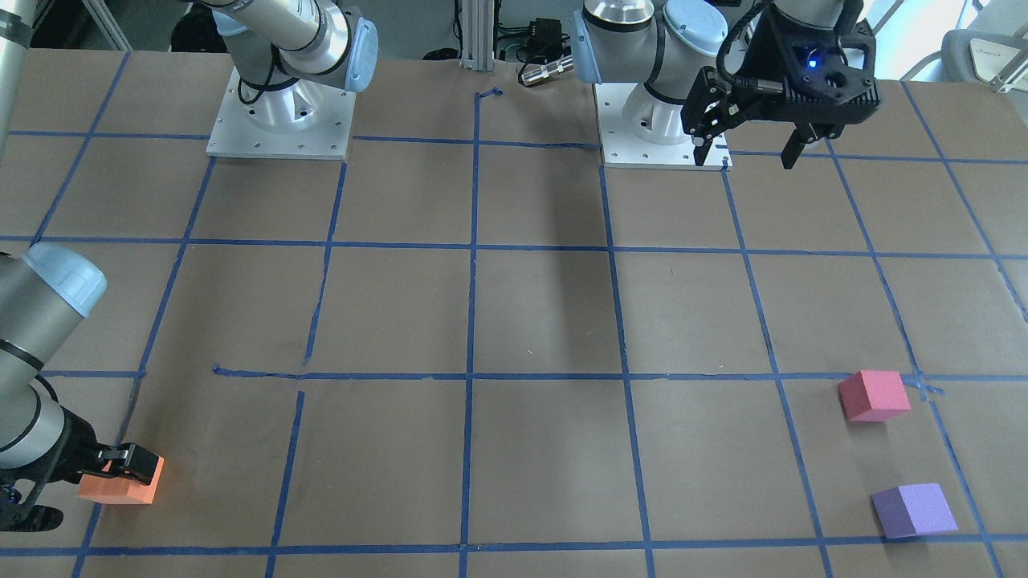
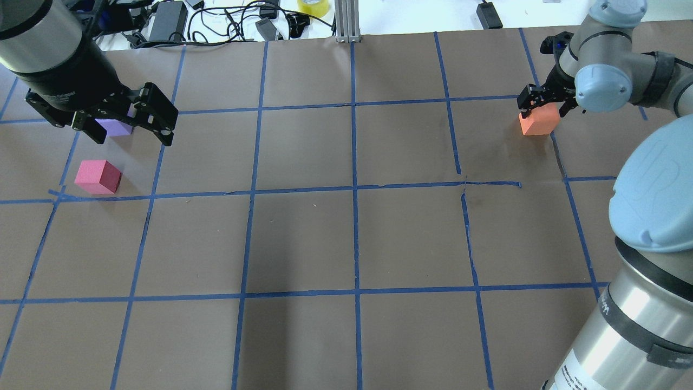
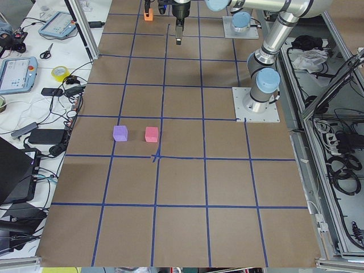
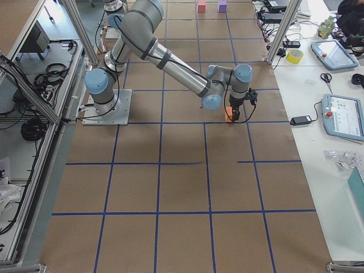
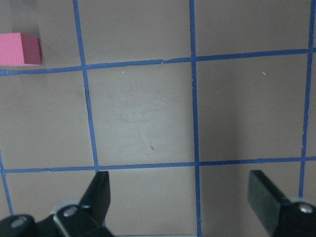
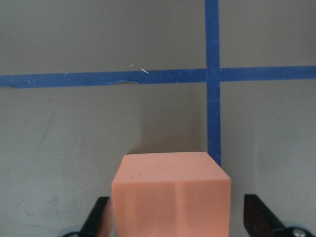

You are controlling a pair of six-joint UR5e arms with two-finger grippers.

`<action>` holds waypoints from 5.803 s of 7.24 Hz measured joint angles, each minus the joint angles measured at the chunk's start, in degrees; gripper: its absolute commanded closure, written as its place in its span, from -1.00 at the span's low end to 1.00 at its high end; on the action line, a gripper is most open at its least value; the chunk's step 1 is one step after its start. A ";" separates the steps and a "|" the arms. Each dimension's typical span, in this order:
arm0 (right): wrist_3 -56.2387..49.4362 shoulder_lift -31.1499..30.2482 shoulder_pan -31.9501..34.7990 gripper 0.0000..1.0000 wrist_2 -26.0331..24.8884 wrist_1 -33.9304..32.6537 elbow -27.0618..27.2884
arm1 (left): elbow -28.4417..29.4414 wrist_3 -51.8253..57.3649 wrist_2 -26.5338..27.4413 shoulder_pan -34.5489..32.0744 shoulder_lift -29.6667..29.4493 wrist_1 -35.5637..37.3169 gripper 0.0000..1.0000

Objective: Arrange blocks in a line
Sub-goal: 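Lower the right gripper and grasp the orange cube, then carry the orange cube toward the table centre and lower it, then open the right gripper and raise it away from the cube, then reach the left gripper over to the orange cube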

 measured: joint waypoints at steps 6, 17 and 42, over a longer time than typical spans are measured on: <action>8.74 -6.65 10.42 1.00 -0.27 7.51 -3.15 | 0.00 0.06 0.00 -0.01 0.00 0.00 -1.00; 38.81 0.04 38.89 1.00 1.19 3.82 -3.37 | 0.00 0.09 -0.02 0.00 0.02 0.01 -1.00; 19.40 -27.89 18.49 -1.00 0.80 26.85 -1.67 | 0.67 -9.52 -7.79 -8.90 -20.84 28.50 -1.00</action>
